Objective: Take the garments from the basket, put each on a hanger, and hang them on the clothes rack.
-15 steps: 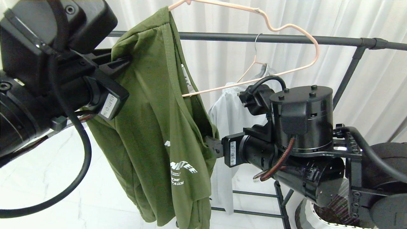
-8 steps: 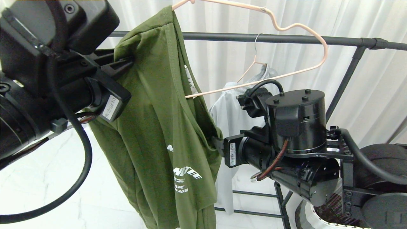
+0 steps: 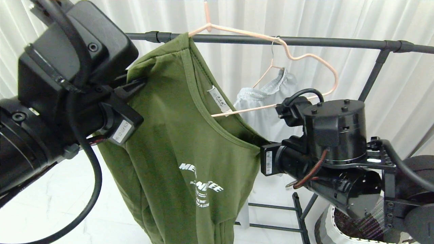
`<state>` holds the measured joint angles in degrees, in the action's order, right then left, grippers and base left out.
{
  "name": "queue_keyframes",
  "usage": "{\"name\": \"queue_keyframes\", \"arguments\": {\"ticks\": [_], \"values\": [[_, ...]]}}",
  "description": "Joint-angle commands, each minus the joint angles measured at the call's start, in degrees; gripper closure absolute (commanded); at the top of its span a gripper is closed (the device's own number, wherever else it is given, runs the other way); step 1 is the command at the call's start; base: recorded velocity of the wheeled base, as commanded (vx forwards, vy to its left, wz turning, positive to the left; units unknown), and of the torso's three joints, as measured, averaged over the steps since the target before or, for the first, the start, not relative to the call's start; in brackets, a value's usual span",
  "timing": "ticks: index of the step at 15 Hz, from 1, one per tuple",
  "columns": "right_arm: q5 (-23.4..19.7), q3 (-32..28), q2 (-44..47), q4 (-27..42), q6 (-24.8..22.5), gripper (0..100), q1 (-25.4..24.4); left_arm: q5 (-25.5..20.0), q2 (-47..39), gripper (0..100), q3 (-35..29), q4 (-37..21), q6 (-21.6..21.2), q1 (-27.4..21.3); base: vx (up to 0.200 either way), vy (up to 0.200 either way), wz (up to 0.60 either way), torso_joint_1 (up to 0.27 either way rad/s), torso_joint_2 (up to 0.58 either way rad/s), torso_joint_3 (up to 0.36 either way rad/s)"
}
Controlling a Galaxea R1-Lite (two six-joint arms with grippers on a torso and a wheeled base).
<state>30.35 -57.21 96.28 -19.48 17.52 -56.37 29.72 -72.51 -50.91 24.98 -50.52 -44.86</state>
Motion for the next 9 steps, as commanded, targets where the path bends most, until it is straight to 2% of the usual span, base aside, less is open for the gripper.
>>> {"name": "queue_keyframes", "arguments": {"ticks": [1, 6, 9], "values": [[0.1, 3.2, -5.1, 0.0, -0.3, 100, 3.9, 0.1, 0.8, 100, 1.7, 0.1, 0.0, 0.0, 0.0, 0.0, 0.0, 0.0, 0.0, 0.0], [0.1, 4.9, -9.2, 0.0, -0.4, 100, 10.0, 0.1, 2.2, 100, 5.6, 0.1, -0.1, 0.1, 0.0, 0.0, 0.0, 0.0, 0.0, 0.0], [0.1, 5.3, -11.1, 0.1, -0.6, 100, 11.8, 0.0, 3.0, 100, 7.8, 0.1, -0.2, 0.6, 0.0, 0.0, 0.0, 0.0, 0.0, 0.0]]}}
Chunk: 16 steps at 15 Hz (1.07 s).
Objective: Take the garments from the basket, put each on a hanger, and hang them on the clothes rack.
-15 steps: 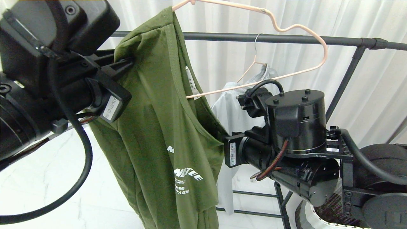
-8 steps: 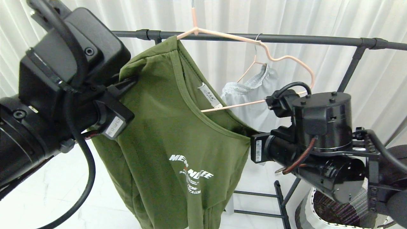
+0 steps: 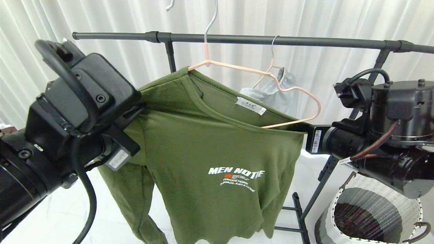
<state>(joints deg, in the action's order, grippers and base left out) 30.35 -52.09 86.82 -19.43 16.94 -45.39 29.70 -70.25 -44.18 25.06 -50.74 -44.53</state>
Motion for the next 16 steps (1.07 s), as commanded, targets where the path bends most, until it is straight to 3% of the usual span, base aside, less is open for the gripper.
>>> {"name": "queue_keyframes", "arguments": {"ticks": [1, 6, 10, 16], "values": [[0.1, 0.1, -2.3, 0.0, -0.2, 100, 1.3, 0.1, 0.9, 100, 1.9, 0.0, 0.0, 0.2, 0.0, 0.0, 0.0, 0.0, 0.0, 0.0], [-0.2, 0.1, -4.7, 0.0, -1.7, 100, 1.6, 0.0, 2.0, 100, 6.5, 0.0, 0.0, 1.0, 0.0, 0.0, 0.0, 0.0, 0.0, 0.0], [-3.2, 0.1, -7.9, 0.1, -6.7, 100, 1.2, 0.0, 1.9, 100, 9.4, 0.0, -0.1, 1.0, 0.0, 0.0, 0.0, 0.0, 0.0, 0.0], [-5.0, 1.0, -9.7, 0.4, -9.0, 100, -7.3, 0.7, 1.6, 100, 10.2, 0.0, 0.5, 1.2, 0.0, 0.0, 0.0, 0.0, 0.0, 0.0]]}}
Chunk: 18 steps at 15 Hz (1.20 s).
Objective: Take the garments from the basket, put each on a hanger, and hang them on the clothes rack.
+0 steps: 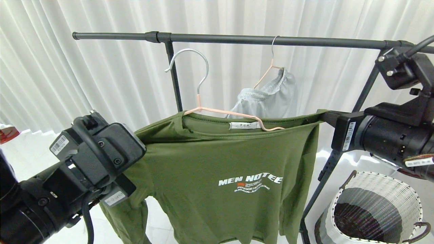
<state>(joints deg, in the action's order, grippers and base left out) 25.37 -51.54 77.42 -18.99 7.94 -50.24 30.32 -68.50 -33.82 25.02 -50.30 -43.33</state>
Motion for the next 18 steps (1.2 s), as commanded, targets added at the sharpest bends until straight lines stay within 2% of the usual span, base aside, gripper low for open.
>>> {"name": "queue_keyframes", "arguments": {"ticks": [1, 4, 5, 11, 13, 15, 16, 18], "values": [[0.2, 1.4, -0.3, 0.0, 0.0, 100, -4.6, 1.1, -0.1, 100, -0.1, 0.7, 0.2, 0.0, 0.0, 0.0, 0.0, 0.0, 0.0, 0.0], [0.6, 3.2, -0.7, -0.1, -0.3, 100, -6.6, 3.2, -0.2, 100, 0.0, 3.2, 2.9, 0.0, 0.0, 0.0, 0.0, 0.0, 0.0, 0.0], [0.6, 3.2, -0.6, 0.0, -0.6, 0, -6.7, 3.2, -0.1, 100, 0.0, 3.2, 3.0, -0.1, 0.0, 0.0, 0.0, 0.0, 0.0, 0.0], [-1.0, 4.9, -2.2, 0.1, -4.0, 0, -6.4, 2.8, 2.0, 100, 1.6, 3.3, 3.2, -0.4, 0.0, 0.0, 0.0, 0.0, 0.0, 0.0], [-5.5, 4.5, -3.2, 2.5, -5.2, 0, -5.8, 2.2, 3.6, 100, 3.1, 3.3, 3.2, -0.6, 0.0, 0.0, 0.0, 0.0, 0.0, 0.0], [-9.1, 3.9, -3.2, 4.0, -8.8, 0, -3.8, 1.2, 4.3, 100, 3.4, 3.3, 3.0, -0.7, 0.0, 0.0, 0.0, 0.0, 0.0, 0.0], [-12.4, 2.7, -2.0, 4.1, -12.2, 0, -2.8, 1.1, 4.1, 100, 3.2, 3.3, 3.1, -1.7, 0.0, 0.0, 0.0, 0.0, 0.0, 0.0], [-16.1, 0.1, 0.9, 4.5, -16.3, 0, -2.8, 1.1, 3.6, 100, 3.2, 3.3, 3.1, -3.6, 0.0, 0.0, 0.0, 0.0, 0.0, 0.0]]}}
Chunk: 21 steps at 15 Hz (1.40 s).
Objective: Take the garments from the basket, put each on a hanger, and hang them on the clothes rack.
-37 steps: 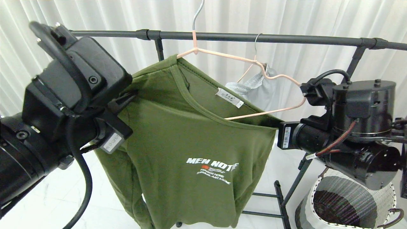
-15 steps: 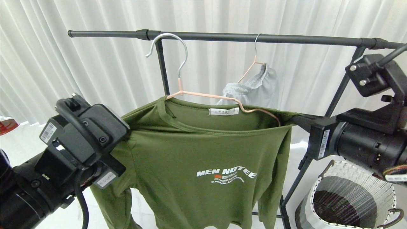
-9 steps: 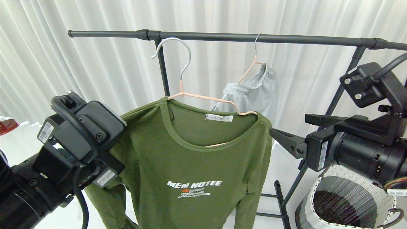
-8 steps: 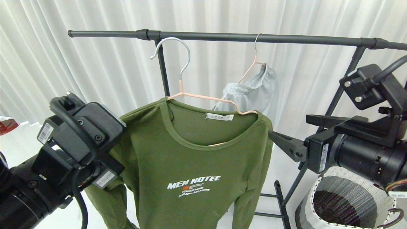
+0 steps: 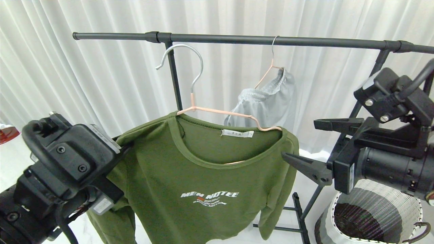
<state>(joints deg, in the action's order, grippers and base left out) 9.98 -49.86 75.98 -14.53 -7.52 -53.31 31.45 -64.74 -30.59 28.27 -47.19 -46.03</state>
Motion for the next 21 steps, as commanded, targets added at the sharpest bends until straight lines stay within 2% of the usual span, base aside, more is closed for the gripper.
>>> {"name": "queue_keyframes", "arguments": {"ticks": [1, 3, 7, 11, 13, 21], "values": [[-3.0, -3.3, 4.0, 0.6, -2.8, 0, 0.3, 0.0, -0.4, 100, 0.1, 0.0, 0.0, -1.8, 0.0, 0.0, 0.0, 0.0, 0.0, 0.0], [-5.8, -7.3, 7.0, 2.8, -5.1, 0, 0.2, 0.0, -0.8, 100, 0.1, 0.0, -0.1, -3.1, 0.0, 0.0, 0.0, 0.0, 0.0, 0.0], [-6.1, -12.9, 12.4, 3.2, -5.6, 0, 0.0, 0.0, -0.9, 100, -0.1, 0.0, 0.0, -3.2, 0.0, 0.0, 0.0, 0.0, 0.0, 0.0], [-6.3, -13.5, 14.1, 3.3, -5.8, 0, -0.9, 0.0, -0.8, 100, -0.1, 0.0, 0.0, -4.0, 0.0, 0.0, 0.0, 0.0, 0.0, 0.0], [-8.0, -13.6, 14.3, 3.5, -5.8, 0, -1.3, -0.1, -0.8, 100, -0.1, 0.0, 0.1, -4.2, 0.0, 0.0, 0.0, 0.0, 0.0, 0.0], [-8.1, -14.1, 14.3, 4.1, -6.2, 0, -1.4, -0.4, -1.8, 100, -1.8, 0.0, 0.0, -4.2, 0.0, 0.0, 0.0, 0.0, 0.0, 0.0]]}}
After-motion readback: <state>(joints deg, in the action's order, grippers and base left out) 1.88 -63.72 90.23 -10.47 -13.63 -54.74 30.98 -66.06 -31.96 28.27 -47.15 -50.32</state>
